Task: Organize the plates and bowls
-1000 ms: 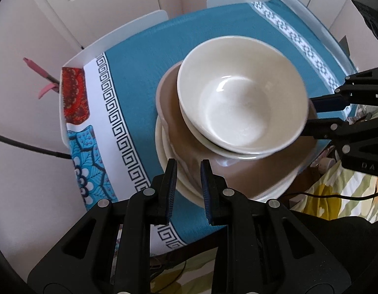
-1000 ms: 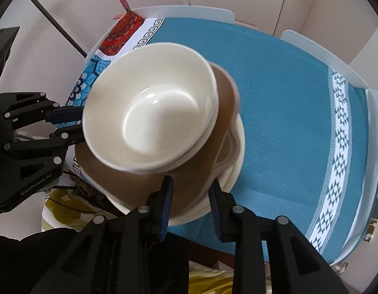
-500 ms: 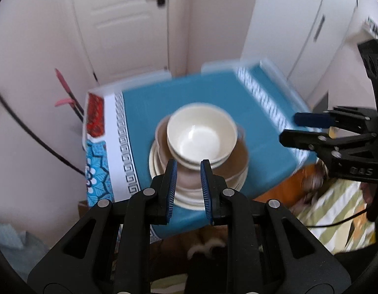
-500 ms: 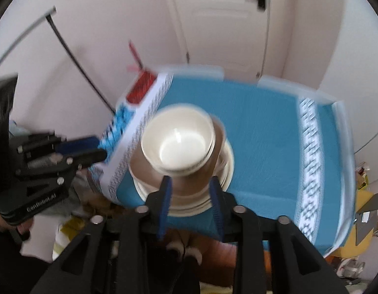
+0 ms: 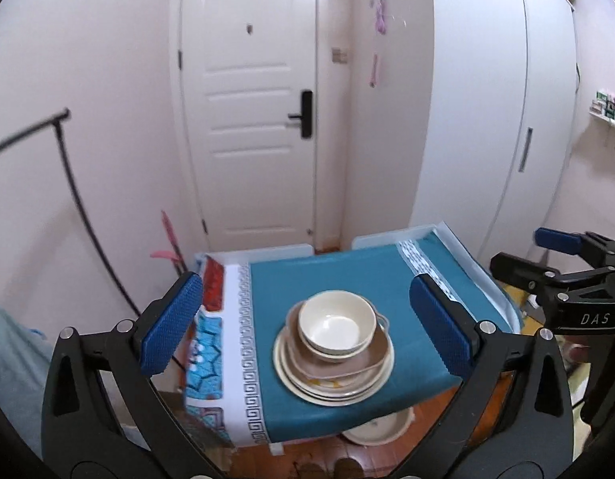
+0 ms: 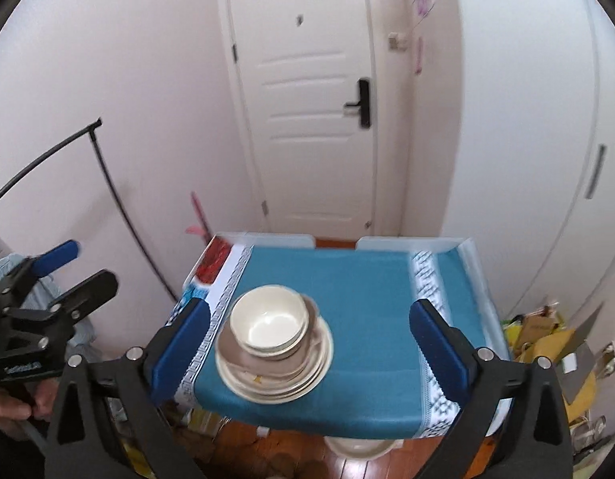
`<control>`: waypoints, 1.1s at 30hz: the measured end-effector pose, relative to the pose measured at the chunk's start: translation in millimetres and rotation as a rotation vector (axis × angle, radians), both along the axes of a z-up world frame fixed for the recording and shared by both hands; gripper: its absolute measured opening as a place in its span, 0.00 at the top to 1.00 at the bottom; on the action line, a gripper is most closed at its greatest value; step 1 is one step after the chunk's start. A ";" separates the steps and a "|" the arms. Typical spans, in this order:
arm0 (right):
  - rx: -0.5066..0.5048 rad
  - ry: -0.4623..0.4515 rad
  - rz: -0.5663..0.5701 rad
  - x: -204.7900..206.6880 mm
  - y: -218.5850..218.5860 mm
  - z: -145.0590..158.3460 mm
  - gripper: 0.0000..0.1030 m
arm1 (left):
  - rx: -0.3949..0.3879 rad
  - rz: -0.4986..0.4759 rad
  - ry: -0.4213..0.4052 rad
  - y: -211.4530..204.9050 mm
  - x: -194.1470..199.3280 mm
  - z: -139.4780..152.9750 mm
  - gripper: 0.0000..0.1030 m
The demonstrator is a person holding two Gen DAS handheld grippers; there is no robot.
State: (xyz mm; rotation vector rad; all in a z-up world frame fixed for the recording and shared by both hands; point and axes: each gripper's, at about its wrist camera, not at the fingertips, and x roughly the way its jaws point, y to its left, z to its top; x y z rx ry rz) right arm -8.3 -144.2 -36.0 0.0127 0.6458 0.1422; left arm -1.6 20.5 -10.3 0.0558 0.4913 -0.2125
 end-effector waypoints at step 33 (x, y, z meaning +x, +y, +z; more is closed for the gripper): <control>-0.070 -0.195 -0.169 -48.7 -7.1 32.4 0.03 | 0.007 0.107 -0.158 -0.3 -48.8 33.5 0.00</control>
